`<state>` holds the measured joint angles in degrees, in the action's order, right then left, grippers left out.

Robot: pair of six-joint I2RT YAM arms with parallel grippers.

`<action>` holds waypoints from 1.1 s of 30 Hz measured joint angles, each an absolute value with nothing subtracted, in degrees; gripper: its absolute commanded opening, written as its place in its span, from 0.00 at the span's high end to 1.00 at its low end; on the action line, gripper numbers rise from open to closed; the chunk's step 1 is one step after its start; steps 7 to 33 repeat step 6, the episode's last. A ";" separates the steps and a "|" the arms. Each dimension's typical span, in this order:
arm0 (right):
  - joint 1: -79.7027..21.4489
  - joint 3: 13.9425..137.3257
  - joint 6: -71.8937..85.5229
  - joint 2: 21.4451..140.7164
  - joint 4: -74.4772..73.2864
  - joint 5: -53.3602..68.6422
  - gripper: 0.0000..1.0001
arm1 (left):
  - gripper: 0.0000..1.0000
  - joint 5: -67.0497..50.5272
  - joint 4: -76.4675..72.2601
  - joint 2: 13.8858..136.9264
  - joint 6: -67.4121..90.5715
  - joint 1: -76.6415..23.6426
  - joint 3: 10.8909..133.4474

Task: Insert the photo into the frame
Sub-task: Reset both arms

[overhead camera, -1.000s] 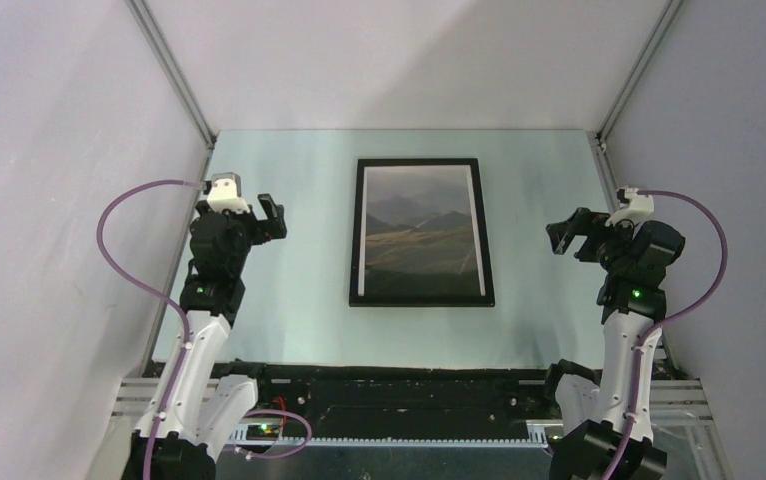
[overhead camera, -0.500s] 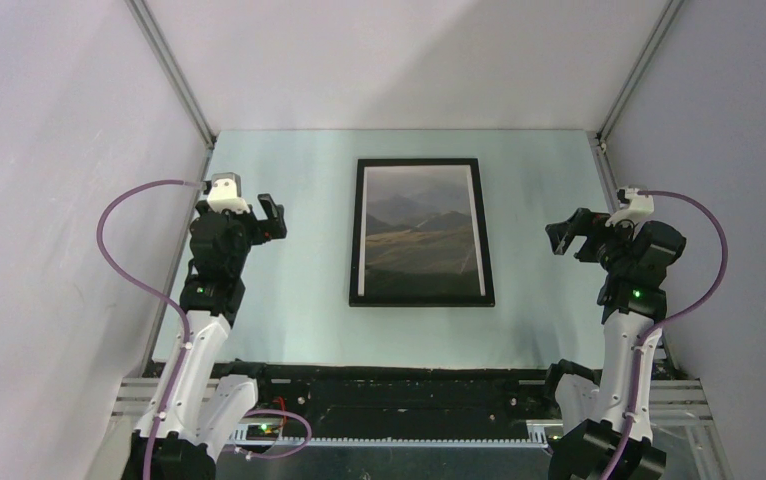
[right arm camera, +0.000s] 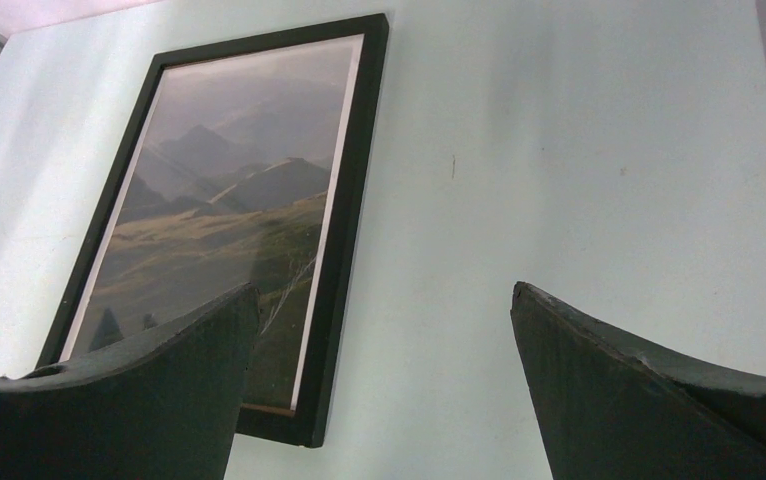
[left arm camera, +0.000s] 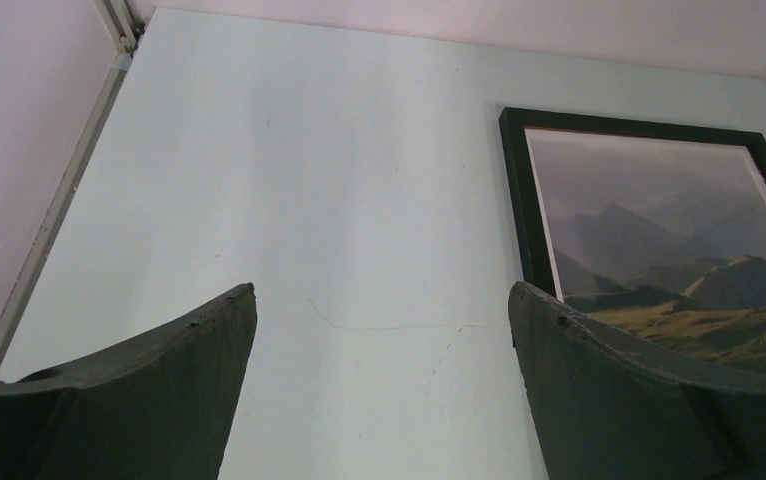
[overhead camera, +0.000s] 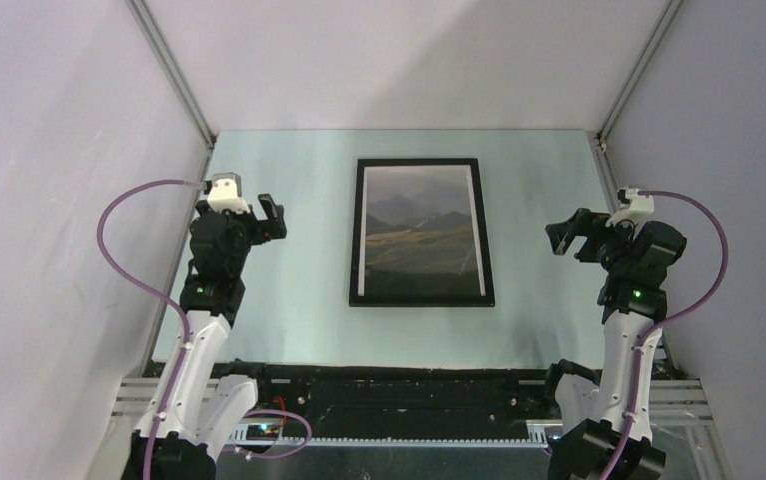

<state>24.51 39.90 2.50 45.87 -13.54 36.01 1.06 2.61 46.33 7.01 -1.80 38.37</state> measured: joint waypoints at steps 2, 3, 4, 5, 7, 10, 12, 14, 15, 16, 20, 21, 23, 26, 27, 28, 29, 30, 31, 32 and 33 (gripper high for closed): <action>24.51 39.90 2.50 45.87 -13.54 36.10 0.01 | 0.00 1.06 2.61 46.33 7.01 -1.80 38.37; 24.51 39.90 2.50 45.87 -13.54 36.14 0.01 | 0.00 1.06 2.61 46.33 7.01 -1.80 38.37; 24.51 39.90 2.50 45.87 -13.56 36.23 0.01 | 0.00 1.06 2.61 46.33 7.01 -1.80 38.37; 24.51 39.90 2.50 45.87 -13.56 36.32 0.01 | 0.00 1.06 2.61 46.33 7.01 -1.80 38.37; 24.51 39.90 2.50 45.87 -13.56 36.38 0.01 | 0.00 1.06 2.61 46.33 7.01 -1.80 38.37; 24.51 39.90 2.50 45.87 -13.56 36.38 0.01 | 0.00 1.06 2.61 46.33 7.01 -1.80 38.37; 24.51 39.90 2.50 45.87 -13.56 36.38 0.01 | 0.00 1.06 2.61 46.33 7.01 -1.80 38.37; 24.51 39.90 2.50 45.87 -13.56 36.38 0.01 | 0.00 1.06 2.61 46.33 7.01 -1.80 38.37; 24.51 39.90 2.50 45.87 -13.56 36.38 0.01 | 0.00 1.06 2.61 46.33 7.01 -1.80 38.37; 24.51 39.90 2.50 45.87 -13.56 36.38 0.01 | 0.00 1.06 2.61 46.33 7.01 -1.80 38.37; 24.51 39.90 2.50 45.87 -13.56 36.38 0.01 | 0.00 1.06 2.61 46.33 7.01 -1.80 38.37; 24.51 39.90 2.50 45.87 -13.56 36.38 0.01 | 0.00 1.06 2.61 46.33 7.01 -1.80 38.37; 24.51 39.90 2.50 45.87 -13.56 36.38 0.01 | 0.00 1.06 2.61 46.33 7.01 -1.80 38.37; 24.51 39.90 2.50 45.87 -13.56 36.38 0.01 | 0.00 1.06 2.61 46.33 7.01 -1.80 38.37; 24.51 39.90 2.50 45.87 -13.56 36.38 0.01 | 0.00 1.06 2.61 46.33 7.01 -1.80 38.37; 24.51 39.90 2.50 45.87 -13.56 36.38 0.01 | 0.00 1.06 2.61 46.33 7.01 -1.80 38.37; 24.51 39.90 2.50 45.87 -13.56 36.38 0.01 | 0.00 1.06 2.61 46.33 7.01 -1.80 38.37; 24.51 39.90 2.50 45.87 -13.56 36.38 0.01 | 0.00 1.06 2.61 46.33 7.01 -1.80 38.37; 24.51 39.90 2.50 45.87 -13.56 36.38 0.01 | 0.00 1.06 2.61 46.33 7.01 -1.80 38.37; 24.51 39.90 2.50 45.87 -13.56 36.38 0.01 | 0.00 1.06 2.61 46.33 7.01 -1.80 38.37; 24.51 39.90 2.50 45.87 -13.56 36.38 0.01 | 0.00 1.06 2.61 46.33 7.01 -1.80 38.37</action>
